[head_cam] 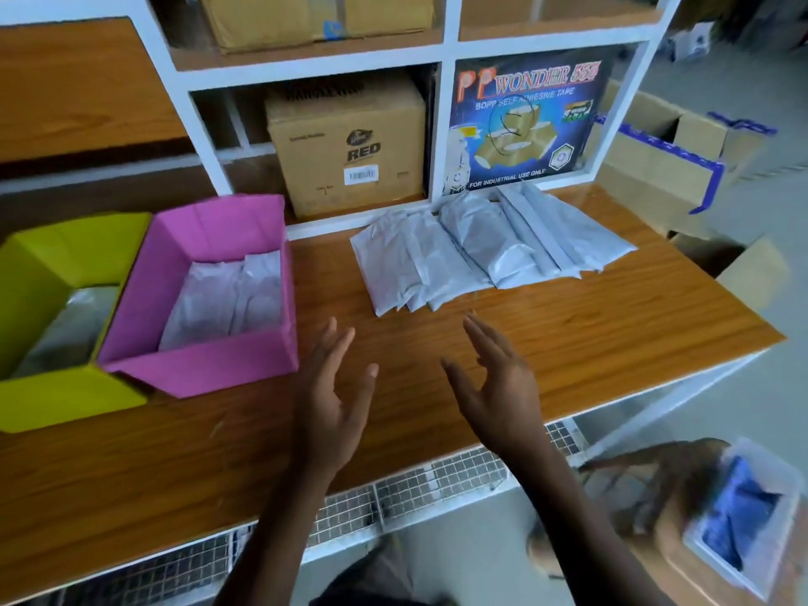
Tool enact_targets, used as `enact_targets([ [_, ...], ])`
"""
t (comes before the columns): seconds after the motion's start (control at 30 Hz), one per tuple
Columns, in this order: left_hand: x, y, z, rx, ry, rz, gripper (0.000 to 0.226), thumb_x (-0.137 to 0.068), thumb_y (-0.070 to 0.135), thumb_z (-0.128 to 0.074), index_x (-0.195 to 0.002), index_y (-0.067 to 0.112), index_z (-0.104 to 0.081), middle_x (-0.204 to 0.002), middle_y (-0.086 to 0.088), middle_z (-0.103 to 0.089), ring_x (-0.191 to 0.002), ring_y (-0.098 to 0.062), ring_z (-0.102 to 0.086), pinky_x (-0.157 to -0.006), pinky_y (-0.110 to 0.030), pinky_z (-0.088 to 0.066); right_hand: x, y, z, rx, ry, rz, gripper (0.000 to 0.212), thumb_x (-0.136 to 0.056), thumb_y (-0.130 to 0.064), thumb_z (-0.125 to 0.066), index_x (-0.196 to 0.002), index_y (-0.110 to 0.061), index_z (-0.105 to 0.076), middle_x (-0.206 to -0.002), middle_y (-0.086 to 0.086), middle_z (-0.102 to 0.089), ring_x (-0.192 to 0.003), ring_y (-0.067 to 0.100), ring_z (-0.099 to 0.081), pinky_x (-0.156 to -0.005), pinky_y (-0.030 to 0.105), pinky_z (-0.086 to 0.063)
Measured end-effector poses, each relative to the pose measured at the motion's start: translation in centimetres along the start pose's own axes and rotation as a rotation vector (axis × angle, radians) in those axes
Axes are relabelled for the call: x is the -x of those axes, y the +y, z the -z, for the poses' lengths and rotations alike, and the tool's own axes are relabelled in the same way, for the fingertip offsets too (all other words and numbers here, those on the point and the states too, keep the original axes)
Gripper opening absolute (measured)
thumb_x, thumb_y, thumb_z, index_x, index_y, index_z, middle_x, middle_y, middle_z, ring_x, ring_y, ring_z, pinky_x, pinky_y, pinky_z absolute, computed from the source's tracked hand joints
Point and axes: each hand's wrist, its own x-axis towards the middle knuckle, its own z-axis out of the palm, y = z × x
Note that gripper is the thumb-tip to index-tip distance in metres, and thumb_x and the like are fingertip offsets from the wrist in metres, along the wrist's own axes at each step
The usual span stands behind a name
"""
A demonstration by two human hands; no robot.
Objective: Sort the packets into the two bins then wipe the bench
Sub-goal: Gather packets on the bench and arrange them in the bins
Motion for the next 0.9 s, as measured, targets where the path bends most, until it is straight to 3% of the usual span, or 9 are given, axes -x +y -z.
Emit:
enact_targets([
  [0.3,-8.5,-3.5,-4.6,-0.05,0.073,-0.025,0.05,-0.088,0.034,-0.055,-0.126,0.002,-0.058,-0.142,-0.014,-0.048,-0.135,-0.024,-0.041,-0.113,-0.038,-0.033,-8.2,4.0,-1.0,0.024,-0.02,-0.039,0.058,-0.09,-0.042,-0.057,-0.139,-0.012,-0.049,-0.142,0.005,-0.051,-0.125,0.021,-0.054,-0.094,0.044,-0.052],
  [0.43,-14.0,-6.5,-7.8,-0.049,0.096,0.016,0.048,-0.091,0.033,-0.049,-0.127,0.002,-0.057,-0.14,-0.016,-0.049,-0.133,-0.023,-0.042,-0.112,-0.021,-0.029,-13.5,5.3,-2.0,0.069,-0.056,-0.045,0.054,-0.092,-0.036,-0.06,-0.137,-0.01,-0.05,-0.141,0.006,-0.053,-0.122,0.025,-0.056,-0.095,0.045,-0.052],
  [0.53,-17.2,-9.2,-9.9,-0.073,0.083,0.055,0.051,-0.093,0.035,-0.042,-0.13,0.001,-0.054,-0.14,-0.015,-0.049,-0.133,-0.02,-0.041,-0.112,-0.035,-0.034,-17.0,6.4,-3.5,0.106,-0.116,-0.008,0.051,-0.093,-0.035,-0.058,-0.137,-0.009,-0.051,-0.14,0.008,-0.053,-0.122,0.025,-0.056,-0.095,0.043,-0.052],
  [0.73,-21.6,-12.4,-14.6,-0.048,-0.262,0.148,0.057,-0.099,0.034,-0.034,-0.15,0.014,-0.021,-0.159,-0.006,-0.016,-0.148,-0.017,-0.008,-0.121,-0.038,-0.013,-23.5,9.2,-8.9,0.264,-0.2,0.052,0.041,-0.091,-0.005,-0.05,-0.131,-0.003,-0.056,-0.137,0.016,-0.055,-0.125,0.031,-0.053,-0.1,0.037,-0.046],
  [0.83,-21.8,-15.2,-15.8,-0.258,-0.413,0.152,0.065,-0.097,0.045,-0.017,-0.152,0.013,-0.009,-0.16,-0.008,-0.004,-0.147,-0.018,0.004,-0.121,-0.046,-0.008,-26.1,10.4,-11.6,0.343,-0.304,0.112,0.045,-0.084,0.002,-0.05,-0.128,-0.001,-0.057,-0.137,0.017,-0.054,-0.126,0.032,-0.052,-0.101,0.037,-0.045],
  [0.9,-21.7,-16.7,-15.7,-0.441,-0.467,0.163,0.071,-0.091,0.047,-0.003,-0.151,0.009,-0.01,-0.159,-0.013,-0.004,-0.147,-0.026,0.003,-0.12,-0.05,-0.006,-26.8,11.2,-13.0,0.397,-0.424,0.178,0.043,-0.085,-0.004,-0.053,-0.128,-0.003,-0.055,-0.138,0.015,-0.053,-0.127,0.031,-0.05,-0.099,0.038,-0.047],
])
